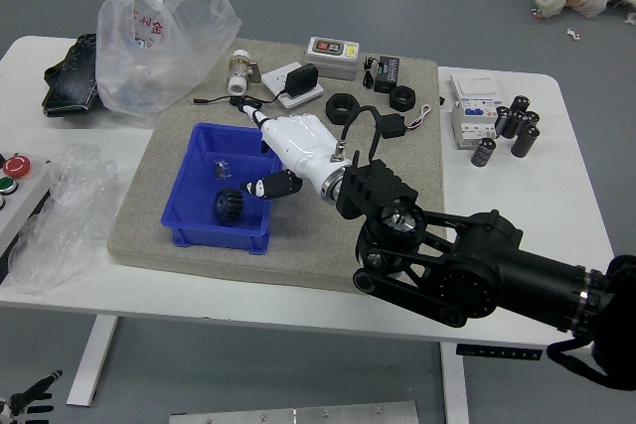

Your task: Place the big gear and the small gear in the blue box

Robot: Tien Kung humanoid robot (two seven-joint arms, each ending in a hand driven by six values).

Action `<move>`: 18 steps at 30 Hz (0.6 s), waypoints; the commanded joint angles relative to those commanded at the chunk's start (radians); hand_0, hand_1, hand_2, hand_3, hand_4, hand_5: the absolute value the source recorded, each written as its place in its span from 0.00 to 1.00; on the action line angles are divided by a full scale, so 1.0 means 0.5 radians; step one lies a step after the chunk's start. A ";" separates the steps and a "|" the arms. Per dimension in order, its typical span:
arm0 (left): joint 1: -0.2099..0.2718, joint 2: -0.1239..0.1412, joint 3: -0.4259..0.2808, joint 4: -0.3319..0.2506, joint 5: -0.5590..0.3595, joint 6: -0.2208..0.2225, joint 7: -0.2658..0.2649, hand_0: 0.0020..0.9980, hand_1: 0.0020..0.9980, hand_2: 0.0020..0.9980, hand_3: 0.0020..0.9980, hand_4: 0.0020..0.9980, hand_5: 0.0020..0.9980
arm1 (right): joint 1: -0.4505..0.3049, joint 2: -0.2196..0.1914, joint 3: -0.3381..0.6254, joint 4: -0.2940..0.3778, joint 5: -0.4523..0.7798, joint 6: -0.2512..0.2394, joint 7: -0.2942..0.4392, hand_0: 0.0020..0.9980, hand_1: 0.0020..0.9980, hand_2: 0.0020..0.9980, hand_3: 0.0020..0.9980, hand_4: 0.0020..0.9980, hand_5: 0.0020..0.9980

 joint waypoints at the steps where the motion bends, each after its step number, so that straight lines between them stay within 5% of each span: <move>1: 0.001 0.000 0.001 0.000 -0.001 0.000 0.001 0.69 0.68 0.68 0.73 0.79 0.70 | -0.002 -0.012 0.034 -0.013 -0.006 -0.004 -0.004 0.23 0.21 0.25 1.00 0.97 0.44; 7: 0.009 0.001 0.003 -0.002 -0.008 -0.001 0.013 0.69 0.68 0.68 0.73 0.79 0.70 | 0.009 -0.083 0.178 -0.209 0.045 -0.021 -0.001 0.24 0.20 0.25 0.99 0.97 0.43; 18: 0.003 -0.003 0.006 -0.002 -0.013 0.000 0.016 0.69 0.68 0.68 0.73 0.79 0.70 | -0.040 -0.100 0.070 -0.450 0.188 0.046 -0.003 0.24 0.21 0.25 0.98 0.97 0.44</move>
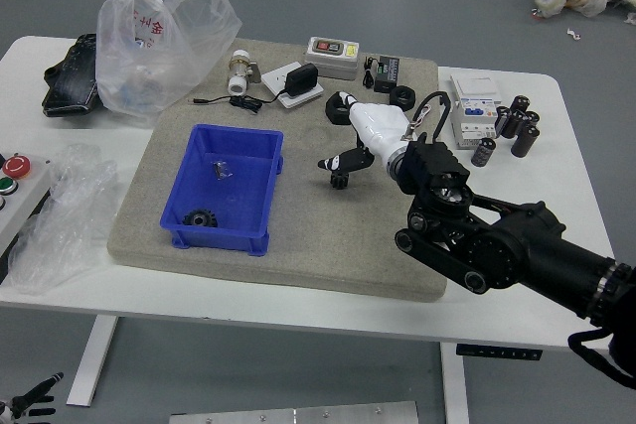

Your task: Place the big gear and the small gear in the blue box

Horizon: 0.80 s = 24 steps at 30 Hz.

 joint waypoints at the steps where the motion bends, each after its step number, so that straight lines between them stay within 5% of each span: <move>1: 0.000 0.000 0.000 0.000 0.001 0.000 0.000 0.69 0.68 0.68 0.73 0.79 0.70 | -0.006 0.001 -0.013 -0.006 0.007 0.009 -0.002 0.24 0.21 0.25 0.97 0.98 0.46; 6: 0.000 0.000 -0.001 0.000 0.002 0.001 0.000 0.69 0.68 0.68 0.73 0.79 0.70 | -0.024 0.003 -0.096 -0.050 0.041 0.054 -0.018 0.24 0.21 0.25 0.97 0.98 0.46; 7: 0.000 -0.001 -0.003 0.000 0.003 0.003 -0.002 0.69 0.68 0.68 0.74 0.79 0.70 | -0.028 0.004 -0.116 -0.062 0.049 0.056 -0.021 0.25 0.21 0.25 0.85 0.94 0.39; 12: 0.000 -0.002 -0.006 0.000 0.000 0.016 -0.020 0.69 0.68 0.68 0.74 0.79 0.70 | -0.040 0.011 -0.177 -0.096 0.091 -0.018 0.020 0.25 0.21 0.25 0.85 0.94 0.39; 13: 0.000 -0.002 -0.006 0.000 0.000 0.019 -0.024 0.69 0.67 0.67 0.74 0.79 0.70 | -0.041 0.013 -0.184 -0.097 0.098 -0.036 0.031 0.23 0.20 0.23 0.54 0.45 0.03; 18: -0.005 -0.001 -0.001 0.001 -0.008 0.028 -0.039 0.69 0.67 0.67 0.74 0.79 0.70 | -0.042 0.020 -0.219 -0.113 0.134 -0.078 0.063 0.23 0.20 0.23 0.54 0.45 0.03; 19: -0.006 -0.001 0.002 0.002 -0.010 0.028 -0.041 0.69 0.67 0.67 0.74 0.79 0.70 | -0.043 0.020 -0.226 -0.118 0.141 -0.080 0.066 0.23 0.19 0.21 0.41 0.29 0.02; 24: -0.006 -0.004 0.012 0.005 -0.020 0.028 -0.052 0.69 0.67 0.67 0.74 0.79 0.70 | -0.044 0.020 -0.247 -0.141 0.152 -0.073 0.067 0.23 0.19 0.21 0.41 0.29 0.02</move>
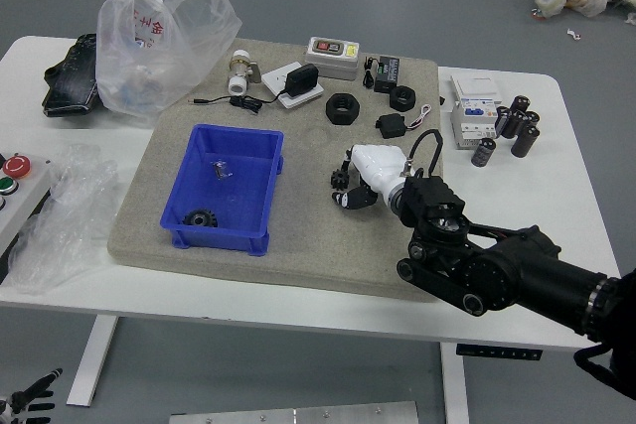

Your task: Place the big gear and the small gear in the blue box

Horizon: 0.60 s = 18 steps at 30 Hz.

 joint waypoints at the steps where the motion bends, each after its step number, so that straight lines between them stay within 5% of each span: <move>1: 0.000 0.000 0.002 0.001 -0.002 0.000 -0.002 0.69 0.67 0.67 0.75 0.79 0.70 | 0.000 -0.001 -0.003 -0.004 -0.002 0.002 -0.001 0.23 0.19 0.21 0.39 0.25 0.00; 11: -0.002 -0.003 0.009 0.004 -0.012 0.007 -0.026 0.69 0.67 0.67 0.75 0.78 0.70 | 0.010 -0.032 0.031 0.035 -0.044 0.013 -0.003 0.23 0.19 0.20 0.39 0.23 0.00; 18: 0.003 -0.007 0.002 0.002 -0.002 0.006 -0.018 0.68 0.67 0.67 0.75 0.78 0.70 | 0.093 -0.092 0.187 0.284 -0.230 0.033 -0.037 0.23 0.19 0.20 0.39 0.23 0.00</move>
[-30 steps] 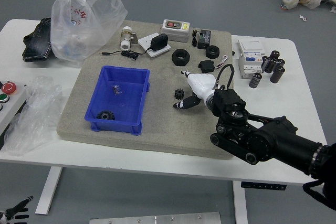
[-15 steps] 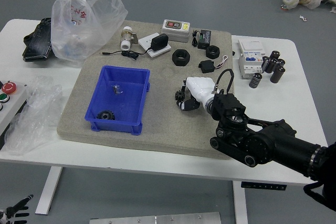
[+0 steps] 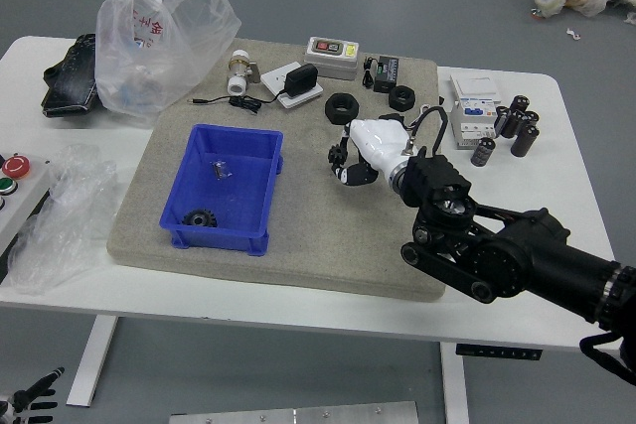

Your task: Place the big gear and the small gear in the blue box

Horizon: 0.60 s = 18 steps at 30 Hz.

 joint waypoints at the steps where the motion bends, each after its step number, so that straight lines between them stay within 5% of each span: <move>1: 0.001 0.000 -0.002 -0.001 0.002 0.000 0.002 0.69 0.67 0.67 0.75 0.78 0.71 | 0.019 -0.001 0.018 0.045 -0.030 0.003 -0.005 0.22 0.19 0.20 0.39 0.23 0.00; 10: 0.000 0.001 -0.009 -0.003 0.013 -0.003 0.014 0.68 0.67 0.67 0.75 0.78 0.71 | 0.177 0.103 -0.069 0.402 -0.142 -0.042 0.025 0.21 0.18 0.19 0.42 0.29 0.00; 12: -0.001 0.000 -0.012 -0.004 0.019 -0.007 0.018 0.68 0.67 0.67 0.75 0.78 0.71 | 0.199 0.142 -0.138 0.426 -0.143 -0.059 0.036 0.21 0.18 0.19 0.42 0.29 0.00; 13: -0.003 0.000 -0.013 -0.004 0.023 -0.008 0.019 0.68 0.67 0.67 0.75 0.78 0.71 | 0.206 0.162 -0.178 0.427 -0.140 -0.065 0.039 0.19 0.12 0.17 0.48 0.40 0.00; 18: -0.004 0.002 -0.018 -0.005 0.031 -0.011 0.025 0.68 0.67 0.67 0.75 0.78 0.71 | 0.198 0.233 -0.324 0.390 -0.124 -0.091 0.048 0.19 0.12 0.17 0.48 0.40 0.00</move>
